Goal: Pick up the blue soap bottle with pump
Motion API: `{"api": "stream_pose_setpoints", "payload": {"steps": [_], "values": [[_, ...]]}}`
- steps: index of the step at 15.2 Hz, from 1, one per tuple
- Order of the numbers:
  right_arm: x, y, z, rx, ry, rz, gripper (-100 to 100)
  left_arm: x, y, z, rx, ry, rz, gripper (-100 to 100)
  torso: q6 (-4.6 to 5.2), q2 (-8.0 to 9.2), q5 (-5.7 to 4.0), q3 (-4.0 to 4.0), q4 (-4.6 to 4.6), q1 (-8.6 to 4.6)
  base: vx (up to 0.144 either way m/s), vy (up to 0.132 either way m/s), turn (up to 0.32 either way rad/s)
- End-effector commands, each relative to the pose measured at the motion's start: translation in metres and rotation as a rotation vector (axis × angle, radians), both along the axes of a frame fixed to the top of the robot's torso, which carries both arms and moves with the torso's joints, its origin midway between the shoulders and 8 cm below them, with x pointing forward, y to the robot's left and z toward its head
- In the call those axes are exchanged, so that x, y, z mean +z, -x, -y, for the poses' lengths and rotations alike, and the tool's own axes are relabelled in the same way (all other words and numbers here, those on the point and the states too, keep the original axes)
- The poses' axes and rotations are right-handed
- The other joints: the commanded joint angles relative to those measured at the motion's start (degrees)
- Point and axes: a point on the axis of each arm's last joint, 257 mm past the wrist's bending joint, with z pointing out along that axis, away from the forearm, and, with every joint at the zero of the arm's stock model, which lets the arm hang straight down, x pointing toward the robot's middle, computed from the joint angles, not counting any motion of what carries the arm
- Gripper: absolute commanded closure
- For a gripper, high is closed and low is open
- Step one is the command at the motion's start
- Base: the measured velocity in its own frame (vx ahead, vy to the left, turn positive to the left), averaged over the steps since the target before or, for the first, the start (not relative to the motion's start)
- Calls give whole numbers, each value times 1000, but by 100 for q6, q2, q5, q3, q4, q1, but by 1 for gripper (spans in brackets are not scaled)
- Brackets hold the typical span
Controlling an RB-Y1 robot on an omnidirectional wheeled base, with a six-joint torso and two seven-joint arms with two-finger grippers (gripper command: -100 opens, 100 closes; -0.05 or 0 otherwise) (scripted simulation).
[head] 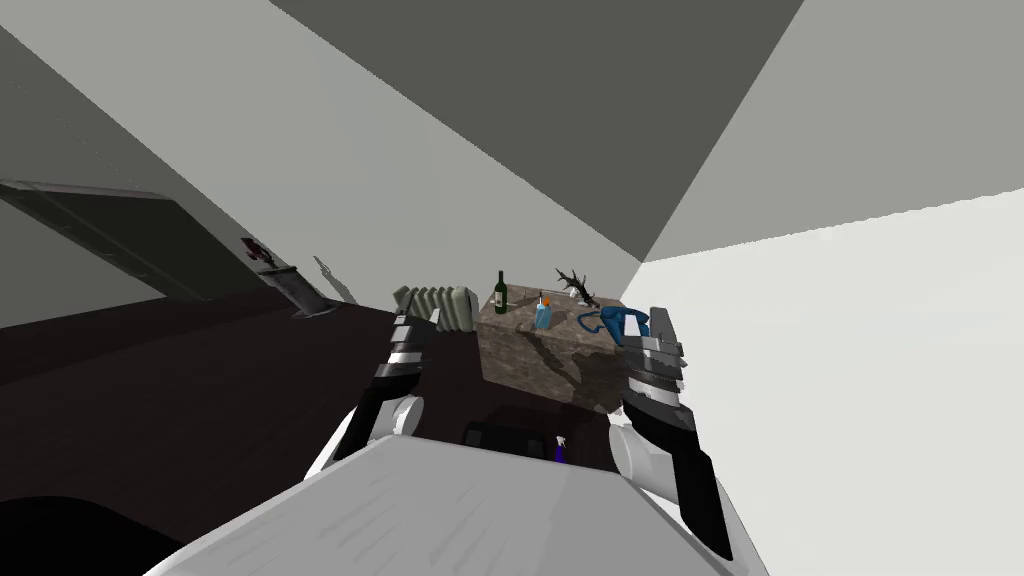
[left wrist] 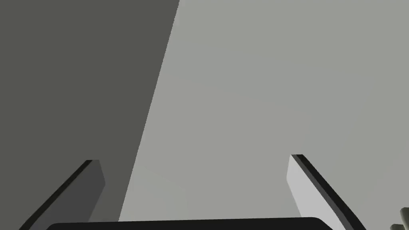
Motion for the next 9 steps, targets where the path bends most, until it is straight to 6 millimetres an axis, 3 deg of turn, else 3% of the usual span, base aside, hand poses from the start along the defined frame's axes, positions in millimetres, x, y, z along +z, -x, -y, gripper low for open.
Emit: {"api": "stream_pose_setpoints", "payload": {"steps": [1, 9], "values": [[-4, -4, -7, 22, 47, -16, -100, 0, 0, 0, 0, 0, 0, 0, 0, 0, 0, 0, 0, 0, 11, -2, 69], [-19, -17, -25, 76, 177, -63, -100, 0, 0, 0, 0, 0, 0, 0, -2, -14, -2, -8, -3, -10, 28, -16, 77]]}}
